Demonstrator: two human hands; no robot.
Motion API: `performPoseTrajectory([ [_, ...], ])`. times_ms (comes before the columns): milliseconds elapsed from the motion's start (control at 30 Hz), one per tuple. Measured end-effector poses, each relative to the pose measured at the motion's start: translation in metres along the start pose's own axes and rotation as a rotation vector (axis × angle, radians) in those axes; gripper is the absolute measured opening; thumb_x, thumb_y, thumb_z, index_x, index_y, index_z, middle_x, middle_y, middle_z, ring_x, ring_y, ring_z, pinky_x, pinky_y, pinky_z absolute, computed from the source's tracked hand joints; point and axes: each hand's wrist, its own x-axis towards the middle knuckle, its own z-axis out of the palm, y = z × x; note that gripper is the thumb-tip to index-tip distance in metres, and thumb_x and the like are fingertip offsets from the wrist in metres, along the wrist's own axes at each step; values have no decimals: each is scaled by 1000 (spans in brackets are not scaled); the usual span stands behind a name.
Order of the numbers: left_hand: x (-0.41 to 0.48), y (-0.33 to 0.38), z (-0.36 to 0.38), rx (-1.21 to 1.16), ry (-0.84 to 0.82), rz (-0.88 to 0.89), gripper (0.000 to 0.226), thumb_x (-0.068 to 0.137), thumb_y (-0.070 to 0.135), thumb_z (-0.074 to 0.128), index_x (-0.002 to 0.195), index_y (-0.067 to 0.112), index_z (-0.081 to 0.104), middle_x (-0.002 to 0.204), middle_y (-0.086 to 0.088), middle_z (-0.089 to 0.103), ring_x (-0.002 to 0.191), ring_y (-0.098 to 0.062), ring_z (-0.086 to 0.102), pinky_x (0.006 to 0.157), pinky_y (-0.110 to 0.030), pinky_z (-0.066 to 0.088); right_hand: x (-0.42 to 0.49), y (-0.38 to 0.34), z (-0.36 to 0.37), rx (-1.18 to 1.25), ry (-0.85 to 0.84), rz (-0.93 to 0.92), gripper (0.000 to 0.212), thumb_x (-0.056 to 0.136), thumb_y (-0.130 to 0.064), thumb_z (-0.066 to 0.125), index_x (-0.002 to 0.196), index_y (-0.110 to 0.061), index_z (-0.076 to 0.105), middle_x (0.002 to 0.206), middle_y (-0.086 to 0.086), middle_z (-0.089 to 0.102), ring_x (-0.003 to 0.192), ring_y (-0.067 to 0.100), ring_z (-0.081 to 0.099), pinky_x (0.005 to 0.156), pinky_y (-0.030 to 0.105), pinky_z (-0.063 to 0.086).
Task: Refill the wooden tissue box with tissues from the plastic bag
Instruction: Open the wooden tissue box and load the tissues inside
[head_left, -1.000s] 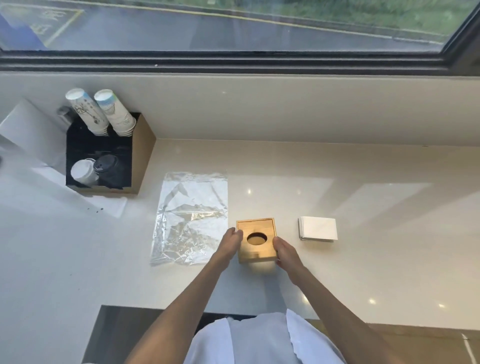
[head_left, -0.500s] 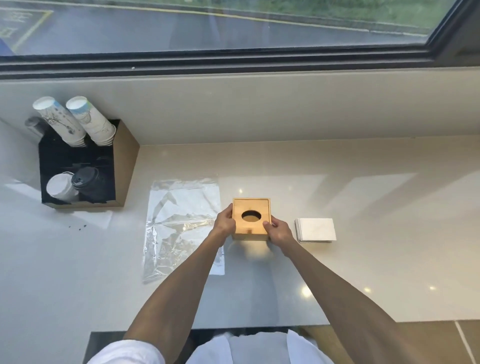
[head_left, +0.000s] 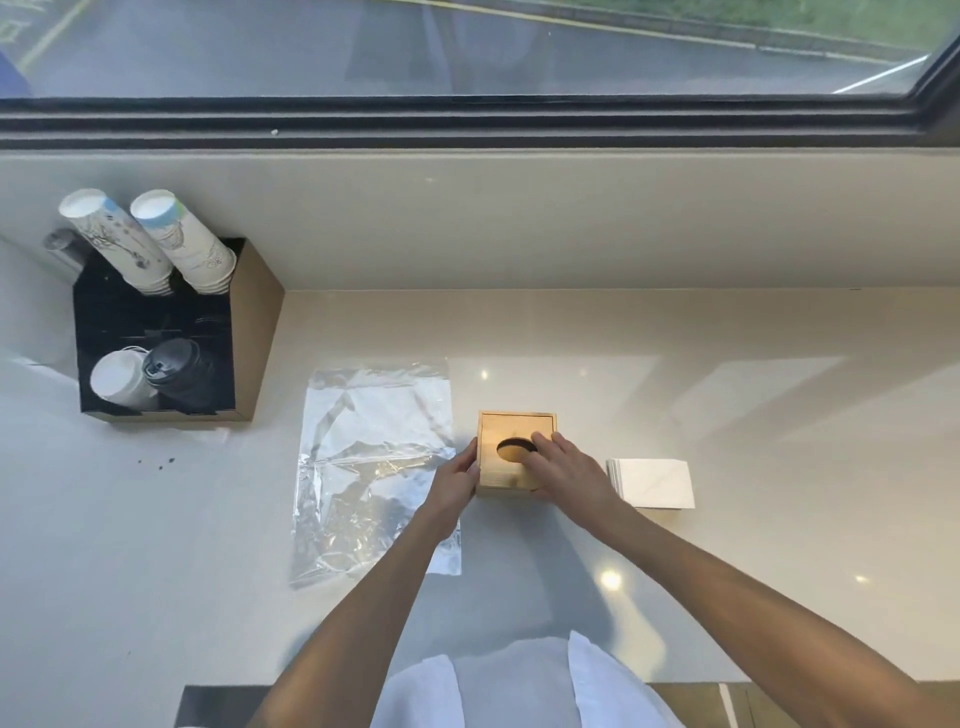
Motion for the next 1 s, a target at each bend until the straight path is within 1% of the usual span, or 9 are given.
performPoseTrajectory([
  [167, 8, -1, 2, -19, 59, 0, 44, 98, 12, 52, 139, 29, 54, 139, 6, 59, 132, -16, 52, 114, -41, 41, 40, 51, -70, 540, -294, 62, 36, 89, -45, 63, 123, -32, 65, 117, -11, 66, 100, 12, 61, 89, 30, 44],
  [300, 13, 2, 6, 38, 60, 25, 45, 97, 15, 54, 137, 36, 55, 136, 15, 61, 128, -8, 54, 111, -36, 44, 79, 54, -77, 1027, 78, 371, 23, 101, -30, 50, 105, -12, 64, 86, 1, 66, 80, 18, 60, 80, 38, 49],
  [400, 12, 8, 5, 81, 49, 35, 43, 95, 22, 56, 135, 39, 56, 135, 16, 61, 125, -6, 56, 108, -33, 46, 97, 38, -55, 1127, 170, 534, 26, 103, -34, 42, 113, -11, 51, 97, 11, 64, 84, 27, 60, 76, 34, 44],
  [533, 5, 6, 12, 15, 43, 56, 49, 93, 14, 53, 136, 39, 54, 137, 16, 59, 129, -9, 53, 107, -33, 46, 108, 46, -52, 1090, 134, 458, 37, 101, -38, 47, 135, -24, 45, 121, 6, 60, 109, 25, 57, 86, 33, 45],
  [633, 3, 7, 25, 125, 256, 9, 63, 93, -3, 40, 151, 23, 34, 155, 2, 39, 143, -18, 36, 113, -31, 34, 93, 59, -51, 1213, 89, 394, 65, 96, -46, 54, 152, -38, 21, 130, -2, 53, 119, 17, 51, 94, 30, 41],
  [733, -4, 17, 47, 483, 534, 366, 69, 78, -18, 35, 140, 12, 45, 140, -2, 48, 133, -18, 40, 111, -24, 32, 55, 88, -38, 1257, 236, 552, 61, 96, -49, 53, 150, -33, 28, 127, 2, 59, 119, 19, 56, 101, 37, 43],
  [833, -3, 28, 94, 557, 353, 597, 50, 76, -12, 39, 113, 12, 64, 110, 2, 60, 108, -16, 52, 94, -20, 41, -4, 129, -21, 1107, 353, 838, 38, 95, -39, 56, 126, -18, 59, 117, 3, 67, 116, 24, 60, 94, 33, 45],
  [933, 12, 29, 150, 505, -9, 324, 30, 96, 3, 46, 122, 8, 60, 119, -8, 65, 114, -22, 60, 92, -24, 45, -58, 165, 0, 1028, 163, 1019, 49, 94, -40, 58, 130, -6, 59, 132, 10, 61, 124, 29, 54, 104, 39, 42],
  [1000, 25, 22, 180, 451, -182, 35, 50, 98, 26, 54, 143, 10, 39, 139, -10, 52, 125, -24, 53, 92, -27, 42, -81, 177, 10, 1194, -3, 1004, 57, 91, -44, 63, 129, -2, 57, 126, 13, 59, 117, 29, 58, 102, 39, 44],
])
